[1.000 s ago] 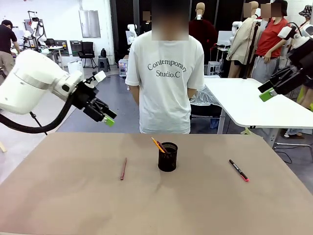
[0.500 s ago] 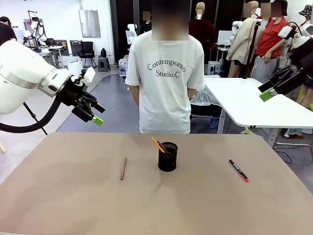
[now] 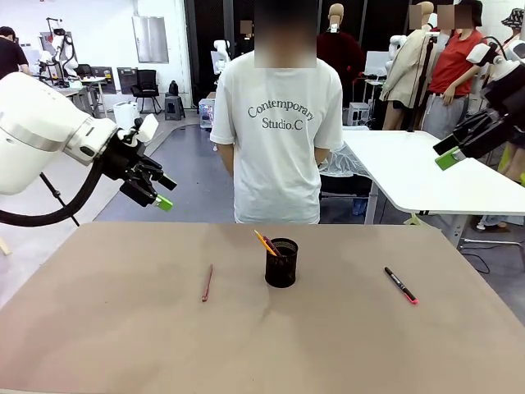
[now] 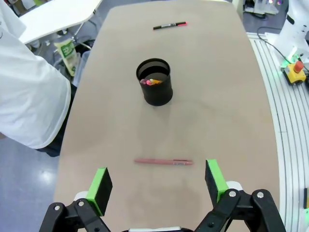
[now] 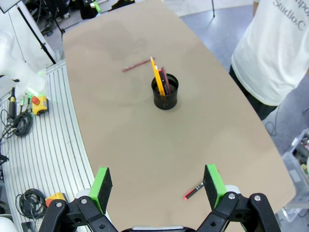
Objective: Place the pens into the pen holder.
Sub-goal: Pick up a writing instrument from the table and place it into the Pen holder.
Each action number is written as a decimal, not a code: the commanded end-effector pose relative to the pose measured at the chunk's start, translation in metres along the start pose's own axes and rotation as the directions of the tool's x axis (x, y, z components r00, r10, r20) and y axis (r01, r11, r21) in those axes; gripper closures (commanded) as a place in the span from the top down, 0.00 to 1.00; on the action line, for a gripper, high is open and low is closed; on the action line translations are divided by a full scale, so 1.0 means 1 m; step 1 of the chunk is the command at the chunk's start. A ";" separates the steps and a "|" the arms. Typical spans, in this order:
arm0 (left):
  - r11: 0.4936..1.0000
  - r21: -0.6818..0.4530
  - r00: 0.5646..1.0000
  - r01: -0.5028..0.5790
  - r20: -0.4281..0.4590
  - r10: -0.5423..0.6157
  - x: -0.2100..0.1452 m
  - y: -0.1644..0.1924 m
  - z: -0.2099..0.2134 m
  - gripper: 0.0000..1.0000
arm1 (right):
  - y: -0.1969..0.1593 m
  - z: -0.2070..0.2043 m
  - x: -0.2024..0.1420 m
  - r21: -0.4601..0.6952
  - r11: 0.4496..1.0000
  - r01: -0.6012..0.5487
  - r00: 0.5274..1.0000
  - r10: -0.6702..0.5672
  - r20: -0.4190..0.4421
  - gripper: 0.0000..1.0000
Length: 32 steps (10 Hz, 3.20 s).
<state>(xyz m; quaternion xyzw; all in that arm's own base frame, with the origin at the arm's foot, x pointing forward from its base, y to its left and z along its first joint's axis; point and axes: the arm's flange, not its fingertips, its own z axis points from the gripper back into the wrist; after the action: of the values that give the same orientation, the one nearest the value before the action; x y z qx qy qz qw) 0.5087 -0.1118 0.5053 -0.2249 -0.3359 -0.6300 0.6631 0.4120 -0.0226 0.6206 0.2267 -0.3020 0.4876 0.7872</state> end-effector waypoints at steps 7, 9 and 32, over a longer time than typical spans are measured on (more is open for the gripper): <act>1.000 0.001 1.000 -0.009 -0.013 0.009 0.003 0.001 0.002 1.00 | 0.001 0.001 0.001 0.001 1.000 -0.004 1.000 0.004 0.006 1.00; 1.000 0.001 1.000 -0.009 -0.013 0.009 0.003 0.001 0.002 1.00 | 0.001 0.001 0.001 0.001 1.000 -0.004 1.000 0.004 0.006 1.00; 1.000 0.001 1.000 -0.009 -0.013 0.009 0.003 0.001 0.002 1.00 | -0.095 -0.232 -0.058 -0.416 0.862 0.291 0.666 -0.495 -0.558 1.00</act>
<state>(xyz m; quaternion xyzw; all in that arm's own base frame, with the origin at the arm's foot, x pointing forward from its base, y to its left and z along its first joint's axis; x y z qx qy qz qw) 0.5089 -0.1127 0.5062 -0.2248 -0.3361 -0.6304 0.6626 0.5123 0.0459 0.4200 -0.0040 -0.0568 0.3191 0.9460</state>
